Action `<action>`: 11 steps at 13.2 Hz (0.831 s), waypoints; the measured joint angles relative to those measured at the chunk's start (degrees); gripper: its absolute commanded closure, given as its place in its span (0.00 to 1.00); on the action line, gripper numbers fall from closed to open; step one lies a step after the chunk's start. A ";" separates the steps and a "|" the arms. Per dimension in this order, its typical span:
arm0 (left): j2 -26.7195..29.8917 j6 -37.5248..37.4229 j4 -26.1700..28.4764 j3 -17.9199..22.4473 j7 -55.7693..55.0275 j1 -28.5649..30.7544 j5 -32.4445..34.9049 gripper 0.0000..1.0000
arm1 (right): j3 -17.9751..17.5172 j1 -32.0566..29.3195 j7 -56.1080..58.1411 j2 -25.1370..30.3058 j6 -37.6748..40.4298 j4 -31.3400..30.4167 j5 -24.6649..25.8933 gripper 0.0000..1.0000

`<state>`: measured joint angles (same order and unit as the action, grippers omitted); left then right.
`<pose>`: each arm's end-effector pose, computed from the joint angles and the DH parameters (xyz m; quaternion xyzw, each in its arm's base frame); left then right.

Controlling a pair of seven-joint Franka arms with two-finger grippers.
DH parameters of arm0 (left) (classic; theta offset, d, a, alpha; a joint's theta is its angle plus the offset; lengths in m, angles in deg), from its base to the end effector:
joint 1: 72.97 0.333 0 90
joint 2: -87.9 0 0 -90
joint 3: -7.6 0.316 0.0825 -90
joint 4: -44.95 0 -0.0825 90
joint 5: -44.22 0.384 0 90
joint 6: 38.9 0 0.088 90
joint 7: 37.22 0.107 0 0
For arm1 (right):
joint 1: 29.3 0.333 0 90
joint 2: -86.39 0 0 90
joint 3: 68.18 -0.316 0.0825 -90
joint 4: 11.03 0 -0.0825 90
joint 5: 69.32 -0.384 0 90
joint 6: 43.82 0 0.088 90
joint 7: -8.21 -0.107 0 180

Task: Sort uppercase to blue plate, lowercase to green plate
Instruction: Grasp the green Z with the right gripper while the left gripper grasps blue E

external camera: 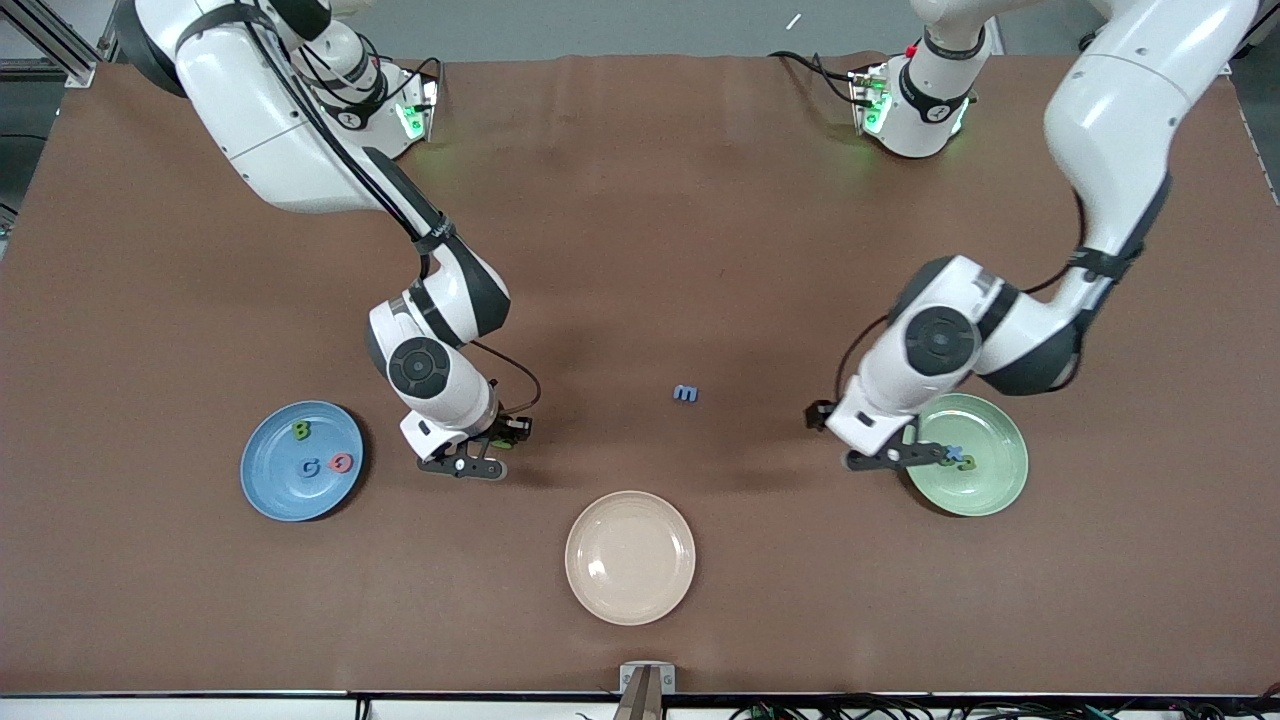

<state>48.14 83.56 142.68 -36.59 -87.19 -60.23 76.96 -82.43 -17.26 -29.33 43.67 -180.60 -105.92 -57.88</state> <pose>0.6056 -0.2745 0.2724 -0.9984 -0.0545 0.0073 0.0104 0.6223 0.2842 0.1855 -0.9982 0.0579 0.0020 0.0166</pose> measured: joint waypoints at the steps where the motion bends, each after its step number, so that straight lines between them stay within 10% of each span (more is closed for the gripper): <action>1: -0.66 0.01 -0.44 0.14 -2.27 -2.72 0.00 0.04 | 0.00 0.00 0.00 0.00 -0.08 -0.01 0.01 0.67; 7: -6.38 0.33 -5.38 2.72 -2.10 -15.38 1.84 0.07 | 0.15 0.02 0.00 0.22 -0.67 -0.25 0.10 0.84; 11: -9.91 2.70 -9.45 5.80 -1.90 -21.78 1.88 0.07 | 0.24 0.00 0.00 0.23 -0.70 -0.21 0.10 0.75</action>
<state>38.22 86.26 133.23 -30.78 -89.10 -82.01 78.83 -82.19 -17.26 -29.34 43.90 -181.30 -106.13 -57.78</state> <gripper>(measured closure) 0.066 0.846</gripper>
